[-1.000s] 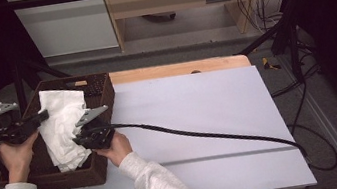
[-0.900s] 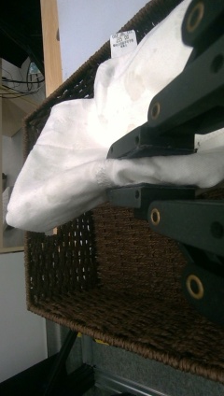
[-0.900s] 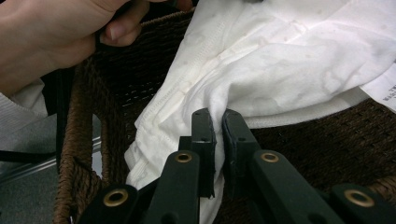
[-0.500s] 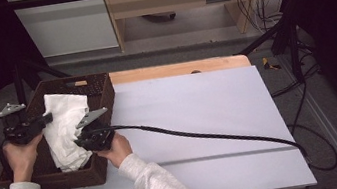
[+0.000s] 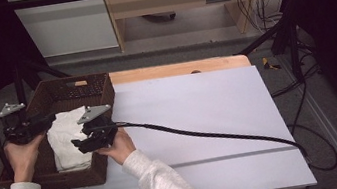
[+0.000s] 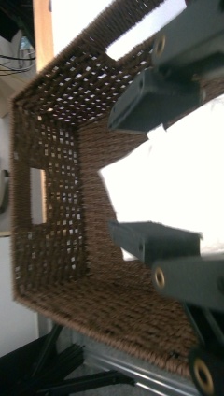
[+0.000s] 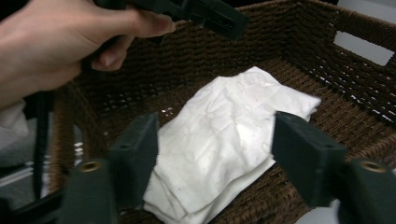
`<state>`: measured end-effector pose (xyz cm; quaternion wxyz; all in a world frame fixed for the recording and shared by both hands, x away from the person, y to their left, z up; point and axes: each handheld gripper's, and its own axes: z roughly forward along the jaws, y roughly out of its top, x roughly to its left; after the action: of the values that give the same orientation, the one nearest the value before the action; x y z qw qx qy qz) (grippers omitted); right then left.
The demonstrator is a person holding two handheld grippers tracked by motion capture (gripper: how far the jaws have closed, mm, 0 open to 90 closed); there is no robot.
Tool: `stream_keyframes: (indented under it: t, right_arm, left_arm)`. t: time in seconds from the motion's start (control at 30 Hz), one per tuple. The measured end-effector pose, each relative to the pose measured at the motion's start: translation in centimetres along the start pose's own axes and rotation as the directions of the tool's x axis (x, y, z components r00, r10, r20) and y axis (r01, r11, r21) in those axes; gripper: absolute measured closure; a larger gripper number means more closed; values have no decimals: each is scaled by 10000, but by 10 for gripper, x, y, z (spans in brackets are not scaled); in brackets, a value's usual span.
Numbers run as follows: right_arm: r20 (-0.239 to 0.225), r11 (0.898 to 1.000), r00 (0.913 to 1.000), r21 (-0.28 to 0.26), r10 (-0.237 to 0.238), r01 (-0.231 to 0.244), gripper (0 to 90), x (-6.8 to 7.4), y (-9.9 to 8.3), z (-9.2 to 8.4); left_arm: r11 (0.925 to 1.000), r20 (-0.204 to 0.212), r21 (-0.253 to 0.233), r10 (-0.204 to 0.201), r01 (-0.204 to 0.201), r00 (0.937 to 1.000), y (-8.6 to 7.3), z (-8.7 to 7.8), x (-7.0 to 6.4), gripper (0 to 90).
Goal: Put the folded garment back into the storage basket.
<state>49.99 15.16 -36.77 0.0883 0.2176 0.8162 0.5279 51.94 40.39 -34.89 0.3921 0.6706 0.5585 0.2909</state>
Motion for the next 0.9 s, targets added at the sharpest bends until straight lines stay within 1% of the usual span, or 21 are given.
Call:
stream_keyframes:
  t: [0.07, 0.1, 0.13, 0.17, 0.23, 0.27, 0.33, 0.4, 0.47, 0.53, 0.63, 0.67, 0.7, 0.8, 0.9]
  right_arm:
    - [-99, 9999, 9999, -122, 32, -33, 227, -1, 0, -6]
    - [-104, 10000, 9999, -88, 27, -28, 200, -2, 0, -9]
    - [-127, 10000, 9999, -11, -38, 38, 184, -2, 0, -12]
    - [-180, 10000, 9998, 33, -82, 83, 158, -3, 0, -15]
    - [-285, 10000, 9996, 54, -17, 18, 128, -5, -1, -21]
    - [-388, 10000, 9992, 22, -4, 4, 110, -6, -2, -24]
    - [-450, 10000, 9990, 41, 17, -15, 77, -7, -3, -30]
    - [-491, 10000, 9988, -17, -15, 14, 62, -8, -5, -35]
    - [-597, 10000, 9982, -22, 22, -23, 40, -10, -8, -41]
    - [-662, 10000, 9978, 32, 77, -75, 29, -12, -11, -46]
    - [-658, 9999, 9978, 148, 15, -5, 20, -16, -15, -53]
    - [-693, 9999, 9976, 147, 34, -24, 16, -18, -18, -58]
    - [-693, 9999, 9976, 147, 34, -24, 16, -18, -18, -58]
    - [-793, 10000, 9968, 9, 91, -91, 8, -21, -21, -66]
    - [-849, 9999, 9963, 46, 98, -95, 8, -24, -23, -74]
  left_arm:
    - [9998, 61, -196, 10, -9, 10000, 1, -4, -2, 350]
    - [9996, 175, -292, 10, -5, 9998, 2, -5, -3, 330]
    - [9994, 251, -357, 25, -16, 9997, 2, -7, -5, 312]
    - [9992, 250, -386, 40, -31, 9997, 3, -8, -6, 270]
    - [9988, 400, -490, 60, -40, 9992, 4, -10, -9, 221]
    - [9987, 452, -510, 0, 23, 9990, 5, -11, -11, 196]
    - [9981, 595, -607, -90, 126, 9982, 6, -13, -14, 173]
    - [9977, 689, -650, -140, 184, 9975, 7, -14, -17, 137]
    - [9977, 754, -658, -100, 149, 9971, 8, -15, -21, 94]
    - [9977, 844, -673, 7, 50, 9964, 9, -16, -26, 54]
    - [9976, 1063, -687, 160, -88, 9942, 9, -17, -32, 27]
    - [9974, 1125, -706, 214, -135, 9934, 10, -18, -34, 13]
    - [9971, 1175, -734, 262, -176, 9927, 10, -18, -36, 13]
    - [9965, 1334, -785, 390, -287, 9903, 10, -19, -43, 0]
    - [9960, 1520, -798, 524, -406, 9870, 10, -19, -49, 0]
